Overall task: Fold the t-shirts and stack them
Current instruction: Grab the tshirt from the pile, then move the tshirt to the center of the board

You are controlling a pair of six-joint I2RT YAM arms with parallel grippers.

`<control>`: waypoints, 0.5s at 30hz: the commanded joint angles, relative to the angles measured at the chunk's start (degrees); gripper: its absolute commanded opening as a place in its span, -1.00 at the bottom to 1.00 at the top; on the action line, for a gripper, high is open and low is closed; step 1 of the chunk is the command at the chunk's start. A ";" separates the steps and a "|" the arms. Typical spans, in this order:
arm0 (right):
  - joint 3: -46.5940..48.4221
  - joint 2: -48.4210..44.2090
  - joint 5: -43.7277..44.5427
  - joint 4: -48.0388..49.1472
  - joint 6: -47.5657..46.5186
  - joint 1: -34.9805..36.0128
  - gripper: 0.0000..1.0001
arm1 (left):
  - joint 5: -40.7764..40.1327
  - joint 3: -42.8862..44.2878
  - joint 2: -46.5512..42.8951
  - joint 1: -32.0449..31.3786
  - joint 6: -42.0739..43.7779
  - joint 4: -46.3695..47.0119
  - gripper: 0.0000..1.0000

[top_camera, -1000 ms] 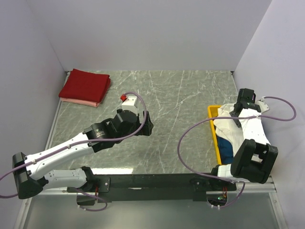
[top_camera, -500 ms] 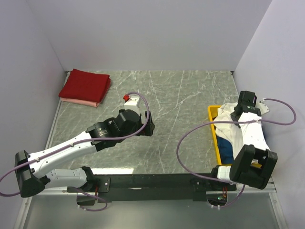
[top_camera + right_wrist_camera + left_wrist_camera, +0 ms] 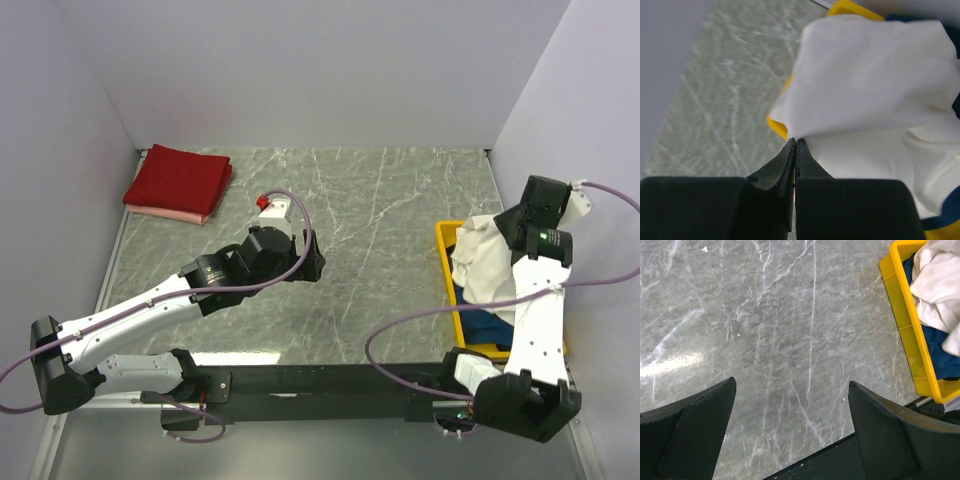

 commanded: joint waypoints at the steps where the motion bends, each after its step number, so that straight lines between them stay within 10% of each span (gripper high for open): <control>1: 6.93 -3.59 -3.46 -0.66 -1.39 3.76 -1.00 | -0.13 2.39 -1.29 0.76 0.03 2.34 0.99; 15: 29.52 6.50 6.82 -5.05 0.29 43.66 -1.00 | 2.06 1.52 -6.21 10.59 -1.10 2.96 0.99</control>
